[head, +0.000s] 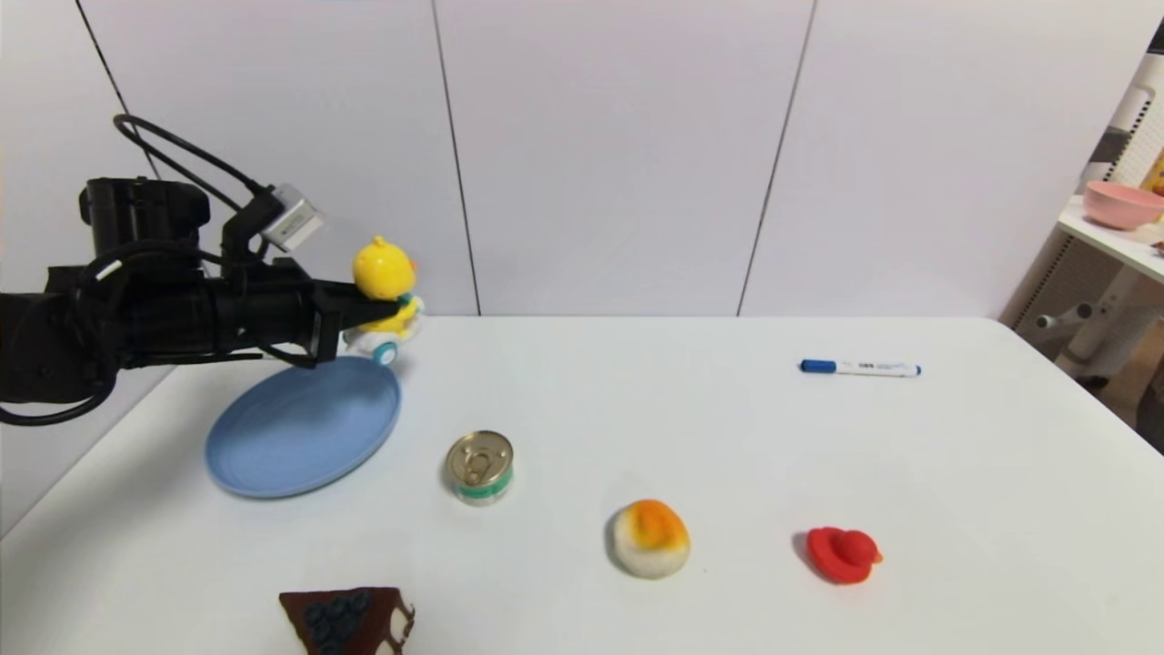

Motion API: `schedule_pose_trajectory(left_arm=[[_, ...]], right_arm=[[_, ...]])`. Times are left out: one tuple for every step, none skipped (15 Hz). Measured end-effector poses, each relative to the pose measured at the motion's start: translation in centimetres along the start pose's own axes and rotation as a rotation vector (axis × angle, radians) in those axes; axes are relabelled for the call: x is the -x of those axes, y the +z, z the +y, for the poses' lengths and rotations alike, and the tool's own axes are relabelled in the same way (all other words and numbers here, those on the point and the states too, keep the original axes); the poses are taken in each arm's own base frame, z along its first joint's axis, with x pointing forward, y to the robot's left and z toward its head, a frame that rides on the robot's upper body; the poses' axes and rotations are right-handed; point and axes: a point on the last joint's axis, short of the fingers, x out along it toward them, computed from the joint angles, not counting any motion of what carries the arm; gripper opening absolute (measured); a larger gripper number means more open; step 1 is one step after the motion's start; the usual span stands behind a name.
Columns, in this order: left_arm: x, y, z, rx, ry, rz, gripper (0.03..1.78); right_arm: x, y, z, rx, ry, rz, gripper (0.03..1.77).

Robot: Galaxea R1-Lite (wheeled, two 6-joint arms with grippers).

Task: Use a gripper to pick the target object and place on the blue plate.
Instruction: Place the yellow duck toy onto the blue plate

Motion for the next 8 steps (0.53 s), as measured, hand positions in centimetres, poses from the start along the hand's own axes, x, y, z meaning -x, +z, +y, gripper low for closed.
schedule_pose_trajectory(left_arm=[[0.6,-0.7,-0.2,0.015,0.007,0.015,0.39],[1.1,-1.5,-0.6,0.030,0.011,0.032,0.39],[1.7,-2.3,-0.9,0.046,0.016,0.047,0.39],[2.2,-3.0,-1.2,0.057,0.026,0.058,0.39],[2.8,-3.5,-1.2,0.063,0.042,0.062,0.39],[3.3,-3.9,-1.0,0.063,0.065,0.059,0.39],[3.8,-4.3,-0.8,0.059,0.087,0.052,0.39],[4.3,-4.8,-0.6,0.058,0.113,0.048,0.39]], right_arm=[[0.0,0.0,0.0,0.000,0.000,0.000,1.70],[0.0,0.0,0.0,0.000,0.000,0.000,1.70],[0.0,0.0,0.0,0.000,0.000,0.000,1.70],[0.0,0.0,0.0,0.000,0.000,0.000,1.70],[0.0,0.0,0.0,0.000,0.000,0.000,1.70],[0.0,0.0,0.0,0.001,0.000,0.000,1.70],[0.0,0.0,0.0,0.001,0.000,0.000,1.70],[0.0,0.0,0.0,0.000,0.000,0.001,1.70]])
